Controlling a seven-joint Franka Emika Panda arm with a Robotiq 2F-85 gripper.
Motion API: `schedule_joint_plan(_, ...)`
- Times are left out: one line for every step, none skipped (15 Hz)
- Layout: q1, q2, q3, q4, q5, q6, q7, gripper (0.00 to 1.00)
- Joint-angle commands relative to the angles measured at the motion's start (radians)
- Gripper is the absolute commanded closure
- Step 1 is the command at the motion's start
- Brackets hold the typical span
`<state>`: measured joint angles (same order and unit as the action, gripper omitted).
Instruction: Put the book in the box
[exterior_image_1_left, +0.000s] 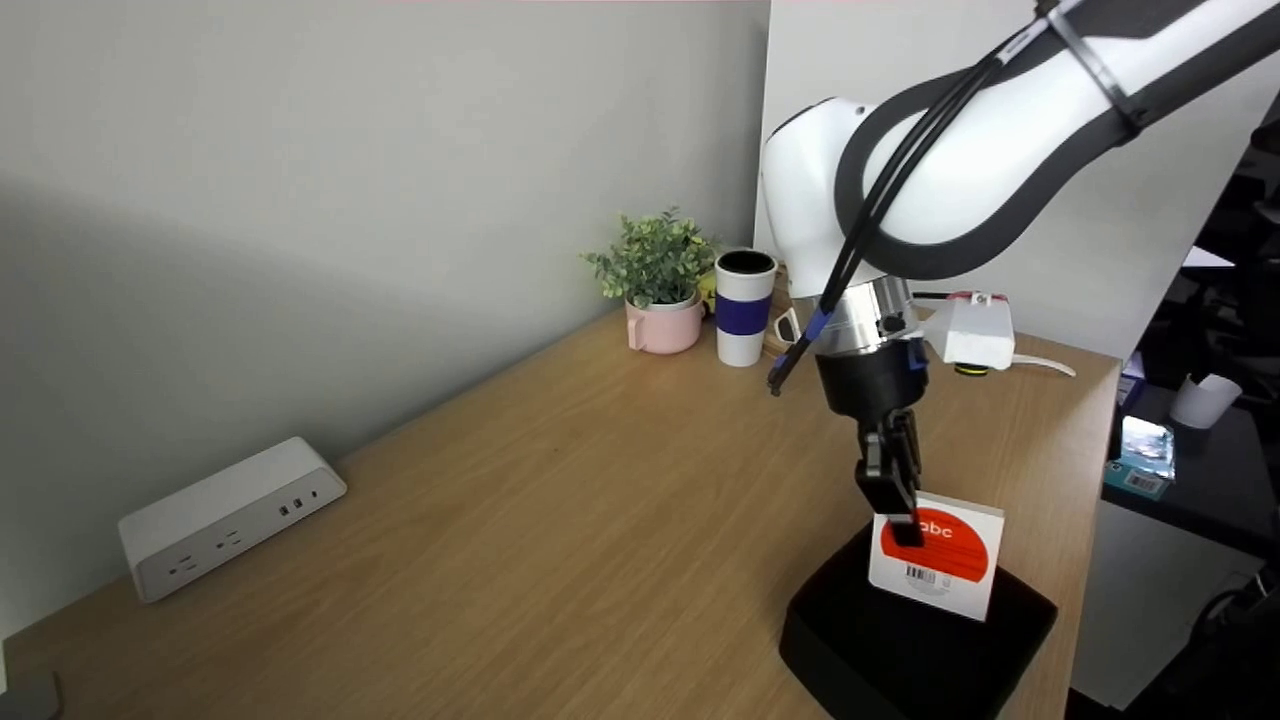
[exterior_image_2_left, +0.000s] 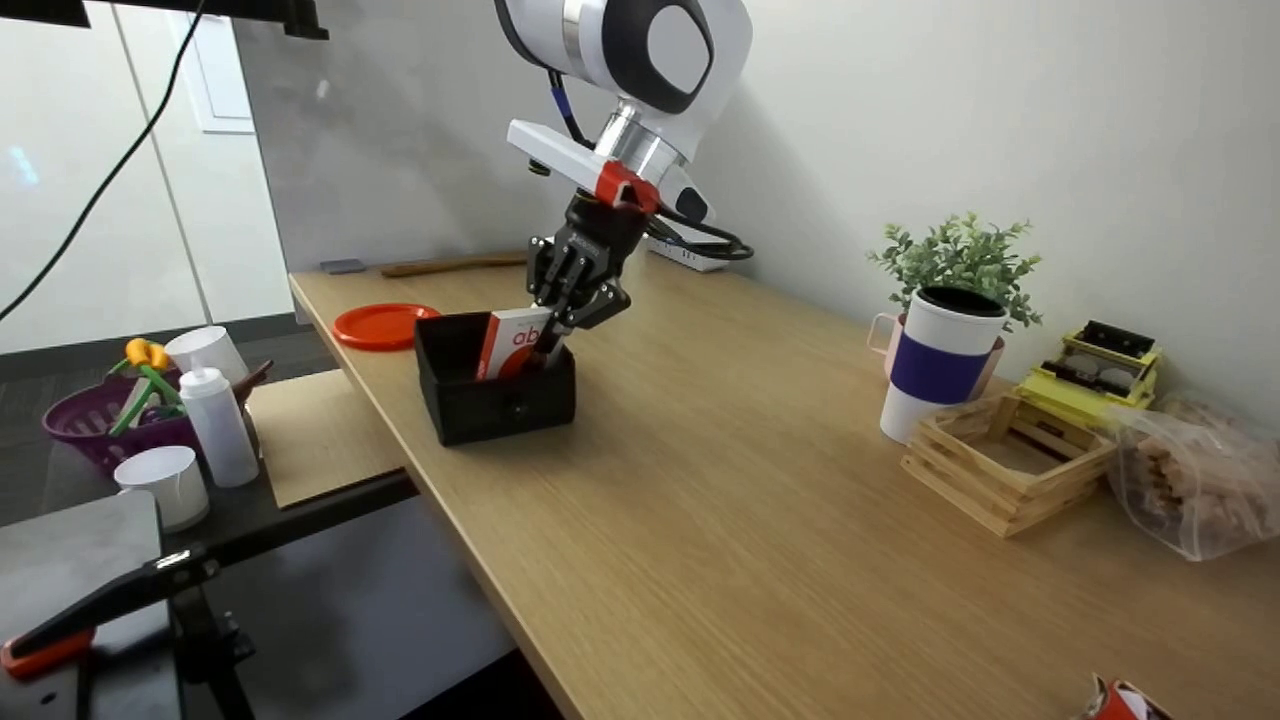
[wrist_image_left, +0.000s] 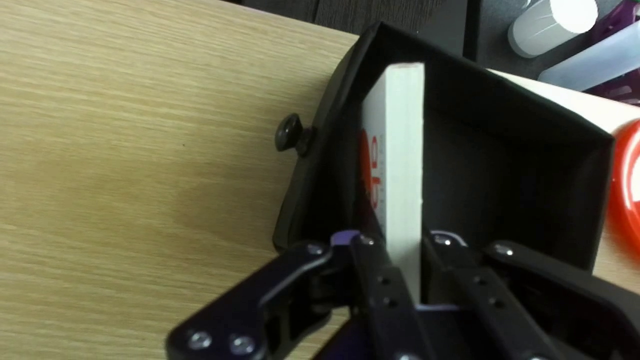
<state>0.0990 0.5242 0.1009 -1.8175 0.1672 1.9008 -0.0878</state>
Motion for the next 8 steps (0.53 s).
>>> schedule_joint_plan(-0.003, 0.008, 0.003, 0.017, -0.006, -0.001, 0.010, 0.96)
schedule_joint_plan(-0.003, 0.010, 0.003, 0.017, -0.007, 0.004, 0.010, 0.96)
schedule_joint_plan(-0.002, 0.010, 0.004, 0.016, -0.005, 0.008, 0.010, 0.96)
schedule_joint_plan(-0.003, 0.016, 0.003, 0.020, -0.006, 0.010, 0.010, 0.96)
schedule_joint_plan(-0.003, 0.017, 0.003, 0.020, -0.005, 0.012, 0.010, 0.96)
schedule_joint_plan(-0.003, 0.018, 0.003, 0.019, -0.004, 0.019, 0.010, 0.96)
schedule_joint_plan(-0.003, 0.018, 0.003, 0.017, -0.003, 0.028, 0.009, 0.96)
schedule_joint_plan(-0.003, 0.018, 0.004, 0.015, -0.003, 0.037, 0.005, 0.96)
